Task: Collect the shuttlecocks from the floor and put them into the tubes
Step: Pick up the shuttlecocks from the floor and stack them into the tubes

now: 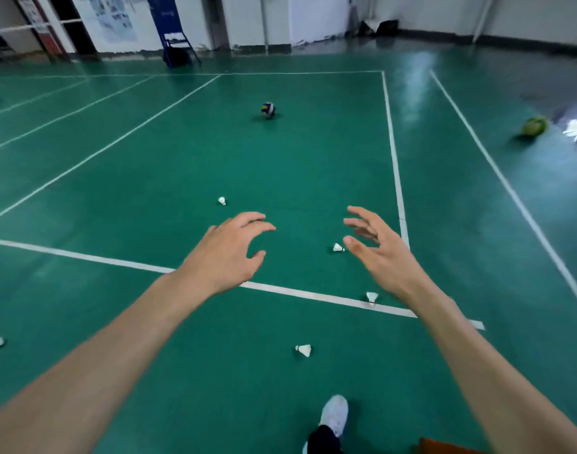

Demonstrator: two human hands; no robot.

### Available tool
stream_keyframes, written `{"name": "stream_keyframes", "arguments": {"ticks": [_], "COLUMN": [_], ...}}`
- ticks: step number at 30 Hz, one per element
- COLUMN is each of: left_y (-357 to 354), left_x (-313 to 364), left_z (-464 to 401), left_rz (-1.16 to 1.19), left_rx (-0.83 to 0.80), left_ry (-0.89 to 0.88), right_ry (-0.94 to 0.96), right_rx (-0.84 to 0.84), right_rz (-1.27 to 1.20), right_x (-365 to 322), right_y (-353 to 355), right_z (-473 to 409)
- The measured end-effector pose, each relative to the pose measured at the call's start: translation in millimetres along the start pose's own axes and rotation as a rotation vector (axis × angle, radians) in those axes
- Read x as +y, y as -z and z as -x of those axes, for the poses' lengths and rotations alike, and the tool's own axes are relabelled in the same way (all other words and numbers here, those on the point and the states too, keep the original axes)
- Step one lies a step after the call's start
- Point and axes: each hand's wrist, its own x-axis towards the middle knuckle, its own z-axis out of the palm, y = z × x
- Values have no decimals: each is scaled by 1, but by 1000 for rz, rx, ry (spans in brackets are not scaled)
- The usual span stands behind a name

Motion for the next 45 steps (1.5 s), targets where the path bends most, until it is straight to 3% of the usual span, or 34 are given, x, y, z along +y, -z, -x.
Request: {"name": "stream_keyframes", "arguments": {"ticks": [12, 21, 26, 31, 36, 42, 45], "left_y": [-47, -168, -314, -503, -694, -926, -1009], "left_x": [-51, -47, -57, -80, -112, -133, -132], "left_z": [-334, -505, -583, -613, -605, -564, -564], "left_rz": [-66, -44, -41, -38, -71, -430, -586], "left_rx": [-200, -472, -685, -896, -974, -1159, -1150], "left_ry": [-42, -326, -522, -616, -713, -1095, -1228], "right_ry": [-199, -469, -669, -753, -832, -844, -886], "right_rx": [153, 253, 181, 84, -234, -536, -742], "right_rz": [-78, -61, 122, 250, 258, 260, 164], "right_x": [135, 237, 346, 510, 691, 894, 968], "right_y": [58, 61, 38, -43, -148, -268, -313], "right_z": [-284, -344, -357, -347, -307, -236, -211]}}
